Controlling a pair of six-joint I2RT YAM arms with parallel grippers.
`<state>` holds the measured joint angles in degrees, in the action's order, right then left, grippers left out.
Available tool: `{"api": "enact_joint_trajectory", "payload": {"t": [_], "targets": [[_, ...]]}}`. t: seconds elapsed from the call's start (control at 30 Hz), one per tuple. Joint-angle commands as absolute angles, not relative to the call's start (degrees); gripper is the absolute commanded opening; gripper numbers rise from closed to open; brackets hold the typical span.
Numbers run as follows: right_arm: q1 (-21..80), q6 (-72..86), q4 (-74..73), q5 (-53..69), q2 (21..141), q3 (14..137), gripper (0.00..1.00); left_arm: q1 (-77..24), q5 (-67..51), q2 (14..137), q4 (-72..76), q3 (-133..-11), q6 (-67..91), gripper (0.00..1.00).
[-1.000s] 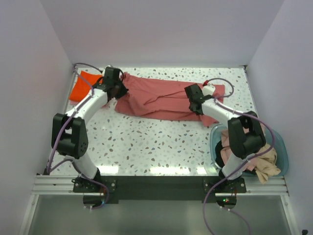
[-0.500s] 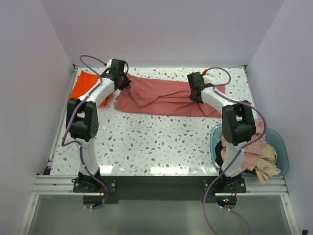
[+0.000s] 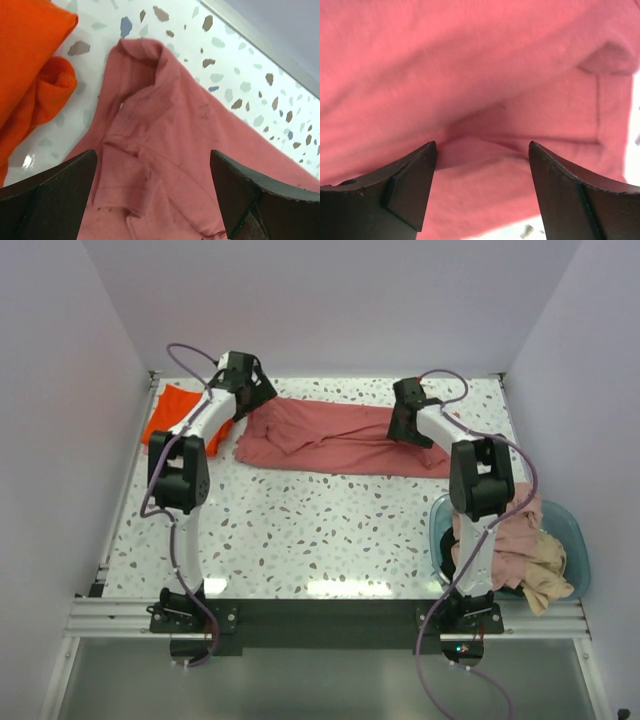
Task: Fold and stack the t-shirts
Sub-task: Fold the tshirt
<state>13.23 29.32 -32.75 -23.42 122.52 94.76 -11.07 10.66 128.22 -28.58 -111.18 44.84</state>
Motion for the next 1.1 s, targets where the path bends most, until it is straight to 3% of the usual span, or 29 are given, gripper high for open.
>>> {"api": "enact_joint_trajectory", "payload": {"t": [0.0,0.1,0.3,0.53,0.8,1.07], "targets": [[13.3,20.6,-33.9,-21.9,114.5,89.7,0.78,-10.8,7.3,119.9,-26.2,-101.1,42.7,1.00],[13.1,17.9,-33.9,-24.6,110.4,85.2,0.85,-11.1,6.7,112.6,-23.1,-90.6,42.6,1.00],[12.5,12.7,-36.1,-28.4,110.0,83.1,0.85,-13.0,7.2,104.0,-21.8,-81.2,42.4,1.00],[12.6,6.6,-35.2,-24.2,111.9,82.5,0.82,-14.9,8.1,104.6,-23.9,-82.3,42.0,1.00],[12.2,7.8,-35.3,-32.7,115.3,85.2,0.71,-14.9,8.7,106.3,-24.1,-82.4,42.5,1.00],[6.4,10.9,-37.8,-36.2,120.8,96.1,0.70,-14.9,10.7,108.0,-25.6,-84.0,42.5,1.00]]}}
